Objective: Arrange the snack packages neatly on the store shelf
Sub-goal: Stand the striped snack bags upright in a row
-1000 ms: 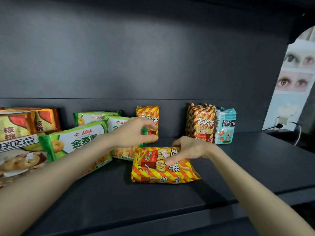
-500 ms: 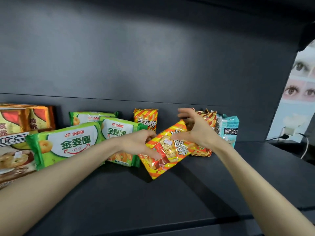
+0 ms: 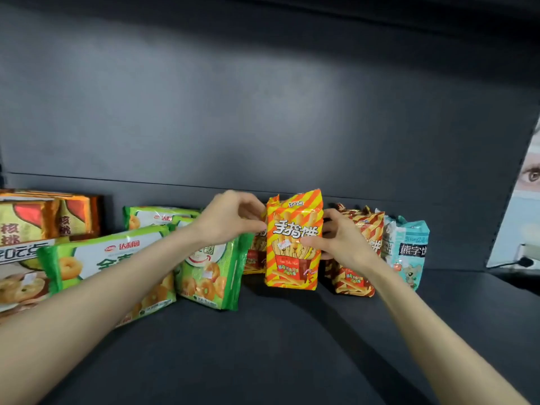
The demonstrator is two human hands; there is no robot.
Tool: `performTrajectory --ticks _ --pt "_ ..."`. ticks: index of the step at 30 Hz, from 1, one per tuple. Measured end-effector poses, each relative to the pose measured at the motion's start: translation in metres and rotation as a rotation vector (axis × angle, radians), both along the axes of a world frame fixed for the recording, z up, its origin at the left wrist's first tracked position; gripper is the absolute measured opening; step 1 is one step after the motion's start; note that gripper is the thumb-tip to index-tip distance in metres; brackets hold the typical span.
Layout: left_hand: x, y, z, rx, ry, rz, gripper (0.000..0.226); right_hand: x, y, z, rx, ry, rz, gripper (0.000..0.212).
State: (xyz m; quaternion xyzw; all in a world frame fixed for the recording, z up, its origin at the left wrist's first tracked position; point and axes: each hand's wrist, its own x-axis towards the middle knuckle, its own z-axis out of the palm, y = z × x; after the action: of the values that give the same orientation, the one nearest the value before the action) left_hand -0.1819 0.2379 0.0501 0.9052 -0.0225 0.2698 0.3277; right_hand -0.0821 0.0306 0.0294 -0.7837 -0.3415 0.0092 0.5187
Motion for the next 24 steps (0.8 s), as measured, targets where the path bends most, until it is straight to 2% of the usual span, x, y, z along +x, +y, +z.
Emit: performTrajectory --ticks 3,6,8,10,13,17,24 --pt "0.016 0.015 0.009 0.177 -0.032 0.157 0.043 0.006 0.006 -0.009 0.007 -0.020 -0.024 0.050" --pt "0.040 0.032 0.006 0.280 0.157 0.217 0.070 0.011 0.014 -0.016 -0.003 -0.022 -0.047 0.053" --pt "0.055 0.036 0.004 0.309 0.291 0.202 0.079 0.015 0.018 -0.020 -0.029 -0.040 -0.059 0.056" --pt "0.067 0.038 0.004 0.317 0.365 0.191 0.081 0.018 0.021 -0.023 -0.049 -0.049 -0.067 0.057" --pt "0.076 0.039 0.006 0.314 0.347 0.228 0.071 0.023 0.024 -0.027 -0.053 -0.041 -0.071 0.056" --pt "0.079 0.037 0.001 0.211 0.297 0.208 0.062 0.030 0.023 -0.033 -0.069 -0.018 -0.078 0.052" --pt "0.074 0.033 0.007 -0.337 0.435 -0.086 0.054 0.038 0.020 -0.032 -0.120 0.014 -0.049 0.047"
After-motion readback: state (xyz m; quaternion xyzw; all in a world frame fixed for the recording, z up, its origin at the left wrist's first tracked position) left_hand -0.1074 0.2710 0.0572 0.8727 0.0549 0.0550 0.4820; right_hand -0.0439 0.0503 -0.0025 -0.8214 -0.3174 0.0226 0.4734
